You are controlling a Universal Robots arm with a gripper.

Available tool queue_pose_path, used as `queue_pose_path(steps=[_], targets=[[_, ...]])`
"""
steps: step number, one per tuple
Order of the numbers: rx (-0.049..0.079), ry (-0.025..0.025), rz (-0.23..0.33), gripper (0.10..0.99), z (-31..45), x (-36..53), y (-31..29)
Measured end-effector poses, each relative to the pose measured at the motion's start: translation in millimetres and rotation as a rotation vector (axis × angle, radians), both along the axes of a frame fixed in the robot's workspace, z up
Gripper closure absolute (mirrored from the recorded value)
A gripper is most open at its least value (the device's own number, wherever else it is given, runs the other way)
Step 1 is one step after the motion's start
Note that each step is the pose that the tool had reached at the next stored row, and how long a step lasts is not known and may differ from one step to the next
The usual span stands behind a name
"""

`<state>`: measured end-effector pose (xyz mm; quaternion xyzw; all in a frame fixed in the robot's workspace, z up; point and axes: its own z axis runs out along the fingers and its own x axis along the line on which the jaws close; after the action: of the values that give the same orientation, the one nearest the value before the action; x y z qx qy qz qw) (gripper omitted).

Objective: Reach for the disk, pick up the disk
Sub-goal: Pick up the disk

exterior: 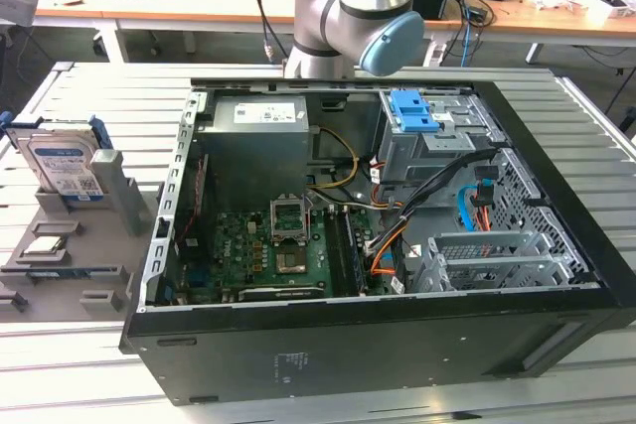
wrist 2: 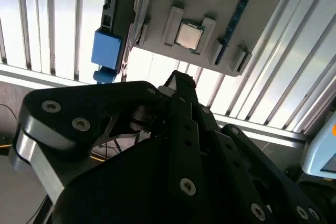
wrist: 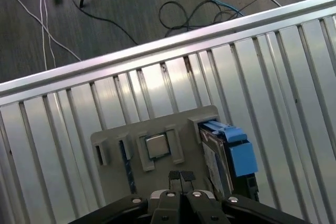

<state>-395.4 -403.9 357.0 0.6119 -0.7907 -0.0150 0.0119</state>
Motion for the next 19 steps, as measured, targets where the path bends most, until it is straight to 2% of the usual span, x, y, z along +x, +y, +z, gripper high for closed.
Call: queue_pose_path(steps=[12,18,19], targets=[[0.000,0.0000,0.170,0.980,0.0,0.0,0.0],[0.000,0.0000,0.173,0.973,0.0,0.0,0.0],[0.000,0.0001,0.174,0.918,0.0,0.0,0.0]])
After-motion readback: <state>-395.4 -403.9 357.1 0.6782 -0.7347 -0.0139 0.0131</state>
